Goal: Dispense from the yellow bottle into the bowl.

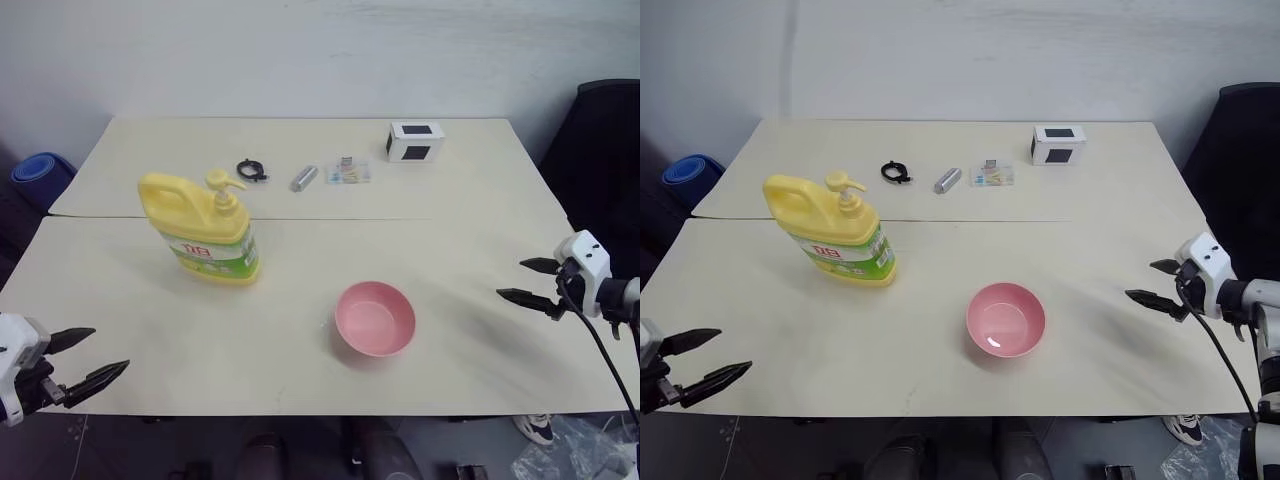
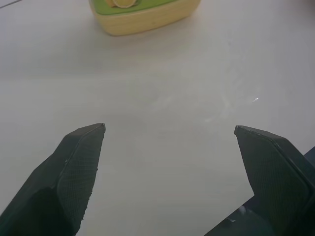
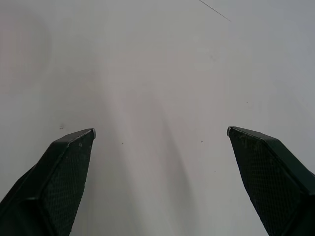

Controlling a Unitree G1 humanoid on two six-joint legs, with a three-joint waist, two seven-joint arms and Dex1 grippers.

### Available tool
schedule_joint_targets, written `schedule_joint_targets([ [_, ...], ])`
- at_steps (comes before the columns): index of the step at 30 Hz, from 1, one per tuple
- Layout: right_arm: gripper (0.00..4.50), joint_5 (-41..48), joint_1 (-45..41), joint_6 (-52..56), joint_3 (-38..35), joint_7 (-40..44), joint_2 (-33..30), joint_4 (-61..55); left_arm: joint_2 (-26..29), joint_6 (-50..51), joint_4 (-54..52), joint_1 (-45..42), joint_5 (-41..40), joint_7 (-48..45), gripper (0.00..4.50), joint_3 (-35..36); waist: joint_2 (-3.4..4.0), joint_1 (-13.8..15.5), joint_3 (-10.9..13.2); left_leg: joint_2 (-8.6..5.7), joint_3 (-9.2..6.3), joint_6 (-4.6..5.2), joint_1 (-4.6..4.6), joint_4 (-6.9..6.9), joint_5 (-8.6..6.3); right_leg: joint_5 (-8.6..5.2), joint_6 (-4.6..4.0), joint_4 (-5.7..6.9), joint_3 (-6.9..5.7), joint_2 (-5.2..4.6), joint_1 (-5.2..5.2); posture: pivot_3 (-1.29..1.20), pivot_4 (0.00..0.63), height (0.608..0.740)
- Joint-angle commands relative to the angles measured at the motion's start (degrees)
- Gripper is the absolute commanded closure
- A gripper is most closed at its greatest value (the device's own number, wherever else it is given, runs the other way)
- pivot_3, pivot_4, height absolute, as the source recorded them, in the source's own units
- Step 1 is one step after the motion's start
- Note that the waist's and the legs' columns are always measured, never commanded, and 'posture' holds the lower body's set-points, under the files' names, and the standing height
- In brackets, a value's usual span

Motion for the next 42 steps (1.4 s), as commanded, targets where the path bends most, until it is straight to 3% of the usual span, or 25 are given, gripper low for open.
schedule_joint_targets([
  [1,0.02,0.46,-0.26,-0.52,-1.37,0.44,-1.84,-1.51,-0.33,-1.42,-1.67,0.45,0.09,-0.54,0.00,1.64,0.00,-0.01,0.00,0.00,0.00,0.00,0.00,0.00,0.00,0.00,0.00,0.00,0.00,0.00,0.00,0.00,0.150,0.740],
  [7,0.02,0.77,-0.05,0.43,-1.01,1.77,-1.77,-3.54,-1.57,-1.11,-2.40,-0.31,0.09,1.00,0.00,0.82,0.00,0.01,0.00,0.00,0.01,0.00,0.00,0.00,0.00,0.00,0.01,0.00,0.03,-0.01,0.00,0.00,0.150,0.740],
  [13,0.02,3.10,1.35,7.67,-1.06,5.99,-2.66,-9.91,0.39,5.15,-4.37,-2.49,-5.01,-0.91,0.00,0.85,0.00,0.10,0.00,0.01,-0.04,0.00,0.00,0.01,0.00,0.00,0.00,0.03,0.04,0.00,0.00,0.00,0.150,0.740],
  [18,0.02,6.96,4.68,15.00,-1.45,7.50,-3.29,-26.51,4.32,9.26,-10.59,-5.05,-8.11,-3.22,0.00,-0.09,0.01,0.14,0.00,0.02,-0.13,0.00,-0.05,0.01,0.00,0.00,0.00,0.01,0.04,-0.02,0.00,0.00,0.150,0.740],
  [24,0.02,16.49,6.68,29.31,0.82,7.04,-3.48,-53.68,11.08,20.67,-20.28,-14.90,-22.63,-3.32,0.00,-0.96,0.02,0.21,0.01,0.05,-0.25,0.00,-0.08,0.01,0.00,0.00,-0.01,0.06,0.01,0.01,-0.02,0.00,0.150,0.740],
  [27,0.02,16.27,8.11,31.31,6.98,6.21,-2.93,-65.12,15.86,24.47,-24.47,-17.78,-29.18,-7.05,0.00,-3.33,0.02,0.24,0.01,0.05,-0.29,-0.03,-0.08,-0.02,-0.01,-0.02,-0.03,0.02,-0.02,0.02,-0.02,0.00,0.150,0.740],
  [31,0.02,14.50,6.47,33.35,14.74,3.34,-0.58,-71.99,20.07,24.56,-27.44,-20.31,-30.20,-10.84,0.00,-8.17,0.02,0.25,0.01,-0.01,-0.26,-0.05,-0.15,-0.04,-0.03,-0.04,-0.03,-0.06,-0.04,0.01,-0.10,0.00,0.150,0.740],
  [34,0.61,12.46,4.87,34.22,20.84,0.37,2.87,-74.19,21.06,24.14,-27.40,-23.65,-30.77,-11.74,0.00,-11.93,0.00,0.22,0.02,-0.03,-0.20,-0.05,-0.14,0.00,-0.02,-0.03,-0.02,-0.04,-0.06,0.05,-0.11,0.00,0.150,0.740],
  [39,2.29,5.39,5.42,30.59,28.06,-2.05,3.97,-73.79,21.10,24.05,-26.62,-30.18,-30.30,-10.88,0.00,-18.23,0.00,0.92,0.02,-0.10,-0.24,-0.05,-0.14,0.02,0.00,-0.04,-0.04,-0.02,-0.12,0.17,-0.12,0.00,0.150,0.740],
  [42,2.29,1.07,6.10,28.29,30.45,-4.27,4.64,-71.74,20.90,24.46,-26.83,-32.22,-30.41,-10.47,0.00,-19.88,0.00,1.29,0.02,-0.13,-0.19,-0.05,-0.16,0.03,0.00,-0.04,-0.03,-0.03,-0.13,0.27,-0.14,0.00,0.150,0.740],
])
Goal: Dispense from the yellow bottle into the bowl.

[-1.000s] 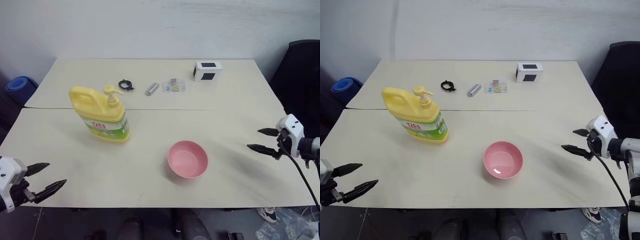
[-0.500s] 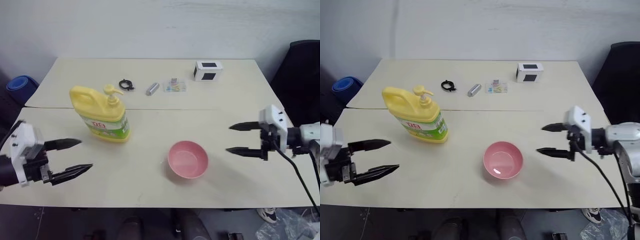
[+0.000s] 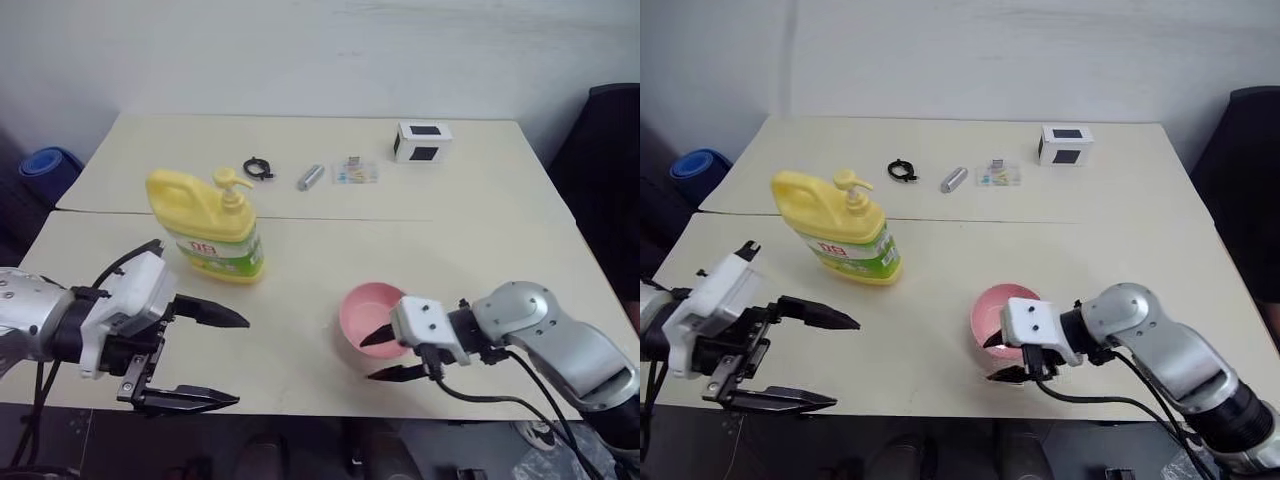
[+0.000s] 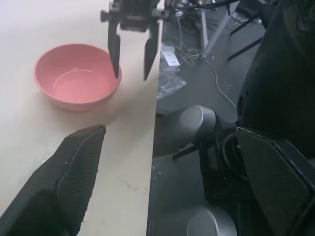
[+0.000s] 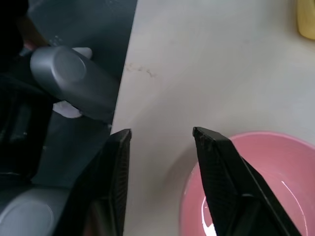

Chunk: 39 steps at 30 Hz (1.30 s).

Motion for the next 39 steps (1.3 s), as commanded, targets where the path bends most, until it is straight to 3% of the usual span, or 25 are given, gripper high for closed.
schedule_joint_targets([
  [1,2.29,-4.06,0.16,-2.21,1.37,-2.81,1.07,1.64,0.34,-0.34,-0.45,-1.74,-0.09,0.44,0.00,-0.87,0.00,0.03,0.00,0.00,0.04,0.00,0.00,0.00,0.00,0.00,0.01,0.00,0.00,0.01,-0.01,0.00,0.150,0.740],
  [10,2.29,-6.49,1.75,-4.28,1.14,-3.89,2.02,6.67,-0.27,-3.12,-0.97,-1.04,5.36,0.54,0.00,-2.86,0.00,0.26,0.00,0.00,0.07,0.00,0.00,0.01,0.00,0.01,0.01,0.01,0.01,0.15,-0.03,0.00,0.150,0.740],
  [21,2.29,-9.25,4.37,-4.67,1.55,-6.24,2.83,7.66,-0.57,-3.74,2.24,-4.93,6.36,-0.38,0.00,-4.60,-0.01,0.27,0.00,0.02,0.05,0.00,0.03,0.03,0.00,0.01,-0.01,0.07,0.08,0.53,-0.02,0.00,0.150,0.740],
  [24,2.90,-10.27,5.01,-5.46,1.43,-7.56,3.80,9.06,-0.94,-3.52,2.24,-5.90,6.08,-0.07,0.00,-5.03,-0.01,0.28,-0.01,0.02,0.03,0.00,0.02,0.03,0.00,0.00,-0.03,0.07,0.11,0.53,-0.02,0.00,0.150,0.740],
  [29,4.46,-11.71,5.67,-8.35,2.01,-6.84,4.07,11.12,-1.77,-3.29,3.54,-9.06,6.06,0.86,0.00,-6.55,-0.07,0.20,-0.04,0.02,0.06,0.00,0.02,0.07,0.00,0.01,0.00,0.09,0.10,0.52,-0.02,0.00,0.150,0.740],
  [35,4.46,-11.67,5.60,-10.50,1.36,-5.62,4.38,11.55,-2.07,-3.77,6.24,-12.91,7.45,1.40,0.00,-7.92,-0.25,0.18,-0.14,0.03,0.05,0.00,0.12,0.11,0.00,0.02,-0.02,0.11,0.10,0.60,0.10,0.00,0.150,0.740],
  [39,4.46,-8.28,0.14,-8.74,-0.40,-1.23,3.80,8.69,-3.00,-2.82,9.62,-16.21,6.75,4.16,0.00,-6.07,-0.24,0.16,-0.14,0.05,0.06,0.00,0.12,0.11,0.00,0.02,-0.02,0.13,0.08,0.62,0.08,0.00,0.150,0.740],
])
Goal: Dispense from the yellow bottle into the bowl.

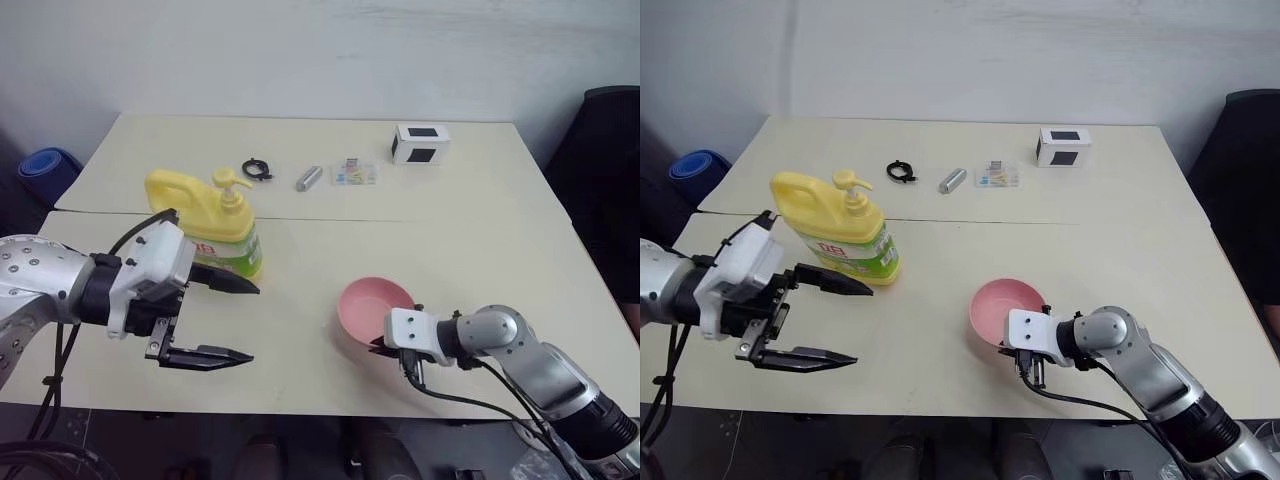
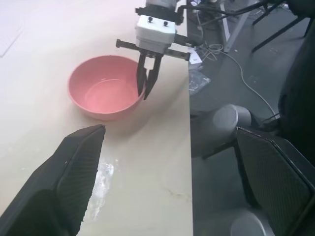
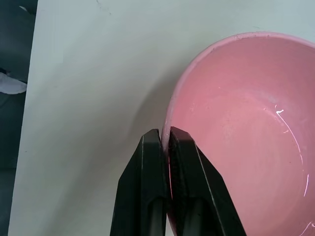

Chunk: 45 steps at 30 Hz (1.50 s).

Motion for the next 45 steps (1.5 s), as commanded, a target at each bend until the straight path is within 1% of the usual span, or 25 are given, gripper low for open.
schedule_joint_targets([
  [1,4.46,4.05,-6.11,1.47,-1.63,5.16,-0.20,-3.10,-1.37,0.74,3.17,-3.77,-1.38,3.65,0.00,3.43,0.02,0.00,0.03,0.00,0.00,0.00,-0.01,-0.01,0.00,0.00,0.00,0.00,0.00,0.00,-0.01,0.00,0.150,0.740],
  [3,4.46,5.08,-11.18,1.73,-1.41,8.00,0.33,-2.00,-2.12,1.82,5.31,-6.45,-2.29,5.79,0.00,4.59,0.00,-0.07,0.07,0.01,0.00,0.00,-0.09,0.06,0.00,0.03,0.00,0.05,-0.02,0.01,-0.12,0.00,0.150,0.740],
  [6,4.46,4.98,-20.23,0.72,-0.04,11.37,2.30,2.99,-2.73,2.35,9.89,-10.72,-1.51,9.13,0.00,5.97,0.00,-0.07,0.07,0.04,0.00,0.00,-0.10,0.08,0.00,0.06,-0.02,0.08,-0.04,0.01,-0.17,0.00,0.150,0.740],
  [8,4.46,4.33,-26.21,-0.46,1.07,13.04,4.72,7.78,-3.19,1.98,14.06,-14.30,-0.32,11.25,0.00,6.33,0.00,0.00,0.07,0.04,-0.02,0.00,-0.12,0.06,0.00,0.06,-0.02,0.09,-0.07,0.01,-0.23,0.00,0.150,0.740],
  [10,4.46,3.43,-32.97,-2.34,2.43,14.65,8.56,14.05,-3.68,0.09,19.29,-18.63,2.85,13.77,0.00,5.55,0.00,0.01,0.07,0.04,-0.01,-0.01,-0.24,0.08,0.01,0.06,-0.03,0.18,-0.06,-0.04,-0.38,0.00,0.150,0.740],
  [12,4.50,1.74,-39.87,-5.79,3.99,15.97,12.61,21.46,-4.02,-1.85,24.08,-22.43,5.92,14.62,0.41,4.04,-0.01,-0.24,0.08,0.00,0.06,-0.03,-0.28,0.09,0.02,0.06,-0.03,0.23,-0.06,-0.08,-0.49,0.00,0.150,0.740],
  [14,4.50,0.30,-45.26,-8.57,4.85,16.90,16.03,28.52,-4.36,-3.26,27.09,-24.95,8.13,13.99,0.89,2.69,-0.01,-0.48,0.08,-0.02,0.25,-0.12,-0.46,0.17,0.07,0.08,-0.06,0.52,0.01,-0.08,-0.82,0.00,0.150,0.740],
  [18,4.50,-3.33,-56.47,-15.51,5.43,16.44,23.46,46.18,-6.05,-6.09,31.78,-28.48,12.10,13.10,2.23,-0.13,-0.01,-0.50,0.08,0.07,0.23,-0.23,-0.59,0.17,0.13,0.06,-0.09,0.73,-0.04,-0.18,-0.93,0.00,0.150,0.740],
  [21,4.50,-5.68,-60.91,-20.17,5.43,17.12,25.95,55.28,-6.74,-6.98,32.53,-29.00,13.55,11.42,3.14,-1.43,-0.05,-0.82,0.05,0.19,0.21,-0.31,-1.17,0.38,0.16,0.07,-0.08,0.85,-0.08,-0.52,-1.42,0.00,0.150,0.740],
  [22,4.50,-6.57,-61.88,-21.90,5.60,17.53,26.33,57.39,-6.91,-6.89,32.18,-28.90,13.54,10.75,3.49,-1.62,-0.06,-0.94,0.05,0.15,0.26,-0.65,-1.42,0.46,0.35,0.07,-0.08,1.02,-0.12,-0.66,-1.74,0.00,0.150,0.740],
  [23,4.50,-6.98,-62.68,-23.05,5.65,18.45,26.60,58.66,-7.26,-6.94,31.45,-28.57,13.73,10.56,3.78,-1.91,-0.08,-1.04,0.04,0.13,0.24,-0.70,-1.59,0.51,0.38,0.07,-0.07,1.03,-0.17,-0.74,-1.85,0.00,0.150,0.740],
  [28,4.50,-6.99,-65.75,-23.04,4.50,22.85,28.07,60.68,-8.75,-7.03,28.76,-27.24,14.13,9.81,3.78,-2.33,-0.08,-1.66,0.04,0.04,0.23,-0.62,-2.07,0.84,0.33,0.16,0.08,0.98,-0.29,-0.94,-2.14,0.00,0.150,0.740],
  [32,4.50,-7.79,-67.26,-24.07,5.37,27.52,27.44,60.11,-8.76,-7.76,27.68,-26.79,15.25,8.89,3.78,-2.75,-0.08,-1.76,0.04,0.06,0.27,-0.69,-2.12,0.84,0.37,0.18,0.12,1.11,-0.29,-0.89,-2.30,0.00,0.150,0.740],
  [40,4.50,-7.83,-71.04,-24.49,6.19,30.60,27.75,61.33,-9.05,-9.70,28.49,-26.32,17.92,7.97,3.78,-3.06,-0.08,-1.75,0.04,-0.03,0.49,-0.71,-2.13,0.87,0.55,0.17,0.08,1.69,-0.13,-0.91,-2.65,0.00,0.150,0.740],
  [45,4.50,-7.62,-71.78,-26.37,7.84,30.60,27.35,62.11,-11.49,-12.02,29.28,-27.37,20.39,9.86,3.78,-4.03,-0.09,-1.67,0.03,-0.02,0.50,-0.71,-2.13,0.87,0.57,0.18,0.04,1.75,-0.13,-0.92,-2.68,0.00,0.150,0.740],
])
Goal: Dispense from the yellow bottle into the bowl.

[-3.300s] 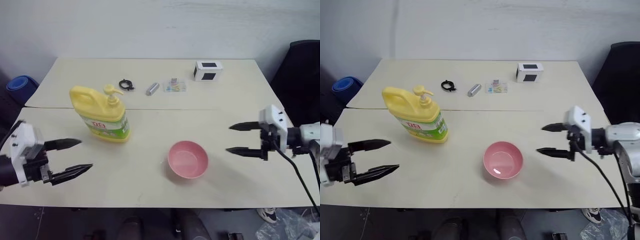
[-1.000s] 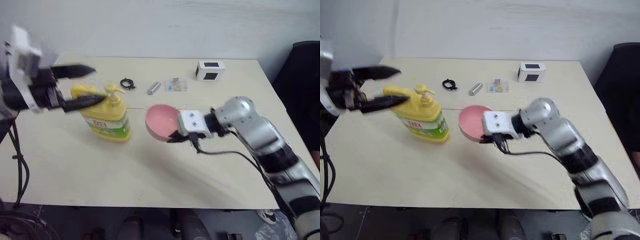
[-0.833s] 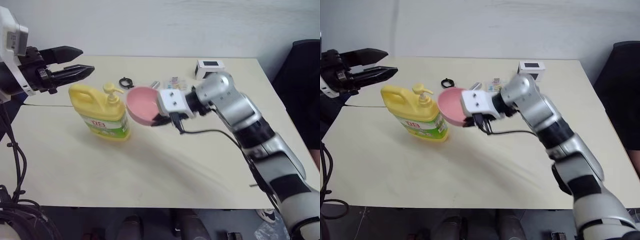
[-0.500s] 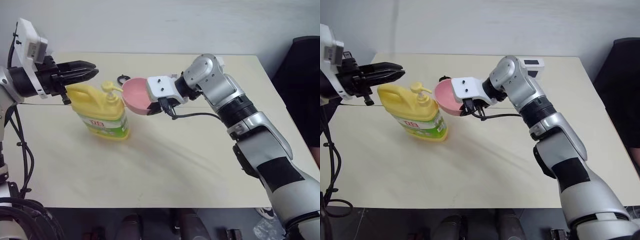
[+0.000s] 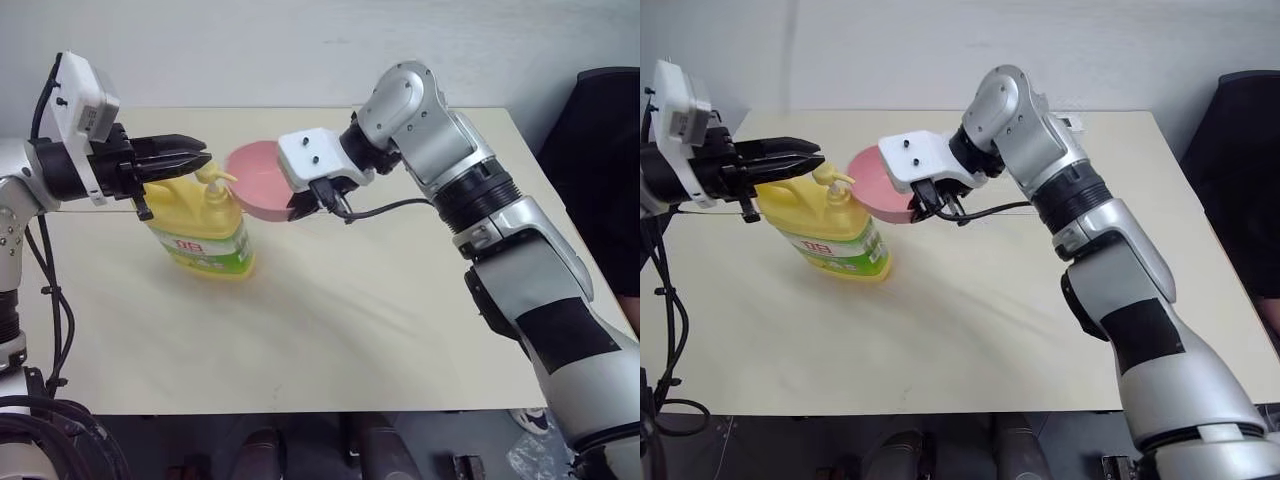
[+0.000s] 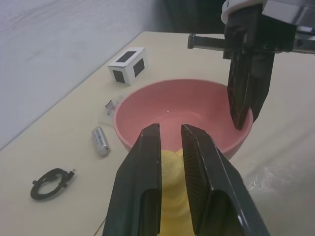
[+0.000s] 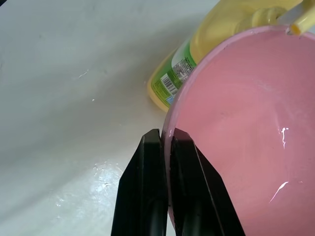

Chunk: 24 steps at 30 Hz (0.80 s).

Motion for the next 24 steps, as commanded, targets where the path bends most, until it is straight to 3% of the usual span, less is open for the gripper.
schedule_joint_targets([
  [1,4.50,0.98,-2.37,-1.33,0.79,3.87,-0.59,-0.22,-1.71,-2.58,-0.44,-1.27,2.25,2.39,3.78,-0.10,0.00,0.08,0.00,0.00,0.00,0.00,-0.01,0.01,0.00,0.00,0.00,0.00,0.00,-0.01,0.00,0.00,0.150,0.740],
  [13,4.50,2.95,-3.31,-1.70,3.04,3.87,-1.58,0.07,-3.73,-2.48,-1.79,1.59,6.12,4.01,3.78,-1.73,-0.01,-0.06,-0.01,0.00,0.01,-0.04,-0.10,0.03,0.03,0.00,0.00,0.02,0.01,-0.04,-0.09,0.00,0.150,0.740],
  [17,4.50,2.85,-3.62,-1.93,3.10,3.87,-1.54,0.60,-4.10,-1.69,-1.02,1.57,5.71,3.79,4.49,-1.55,-0.02,-0.05,-0.02,-0.01,0.00,-0.01,-0.06,0.04,0.04,0.01,-0.01,0.07,0.01,-0.04,-0.06,0.00,0.150,0.740],
  [24,4.50,2.99,-3.84,-2.08,3.57,3.87,-1.70,0.52,-5.55,0.28,-1.08,-0.42,3.55,4.82,4.49,-0.12,-0.03,0.04,-0.02,-0.01,-0.01,0.01,-0.06,0.04,0.05,0.01,-0.02,0.08,0.00,-0.04,-0.06,0.00,0.150,0.740],
])
